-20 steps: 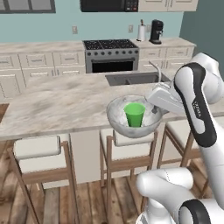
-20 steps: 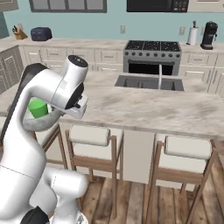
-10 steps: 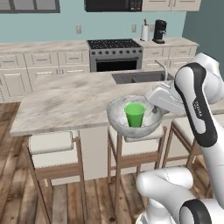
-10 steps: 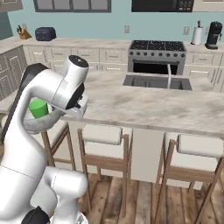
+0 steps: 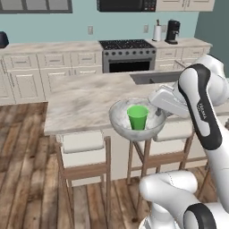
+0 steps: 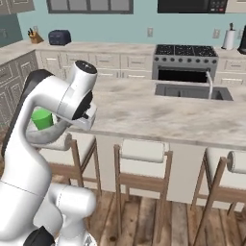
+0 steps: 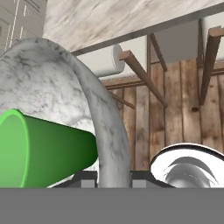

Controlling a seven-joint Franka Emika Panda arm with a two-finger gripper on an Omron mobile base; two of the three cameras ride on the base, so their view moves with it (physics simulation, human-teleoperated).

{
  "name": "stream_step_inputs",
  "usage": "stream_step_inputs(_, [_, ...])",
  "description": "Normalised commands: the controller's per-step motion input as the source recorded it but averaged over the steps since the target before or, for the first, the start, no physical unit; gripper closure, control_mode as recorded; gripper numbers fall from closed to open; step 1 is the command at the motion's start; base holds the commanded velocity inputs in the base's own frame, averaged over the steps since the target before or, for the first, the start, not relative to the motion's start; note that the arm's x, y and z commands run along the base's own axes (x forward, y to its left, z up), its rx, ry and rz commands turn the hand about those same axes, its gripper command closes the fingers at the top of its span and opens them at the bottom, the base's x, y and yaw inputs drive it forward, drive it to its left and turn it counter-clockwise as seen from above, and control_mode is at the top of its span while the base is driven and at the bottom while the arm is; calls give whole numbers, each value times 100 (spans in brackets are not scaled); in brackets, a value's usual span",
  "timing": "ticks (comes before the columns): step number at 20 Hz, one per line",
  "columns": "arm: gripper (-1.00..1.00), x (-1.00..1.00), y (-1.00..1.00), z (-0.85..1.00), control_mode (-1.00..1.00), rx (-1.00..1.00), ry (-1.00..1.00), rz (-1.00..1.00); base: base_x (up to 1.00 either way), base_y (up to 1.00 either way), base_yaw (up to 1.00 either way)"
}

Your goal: Place the cup inside the bowl on the dining table and move the bowl to any counter.

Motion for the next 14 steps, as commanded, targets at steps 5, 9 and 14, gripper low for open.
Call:
stream_step_inputs(5, [100, 0, 0, 0, 100, 0, 0, 0, -16, 64, 0])
stream_step_inputs(9, [100, 0, 0, 0, 100, 0, 0, 0, -2, 63, 0])
stream_step_inputs(14, [100, 0, 0, 0, 100, 0, 0, 0, 0, 60, 0])
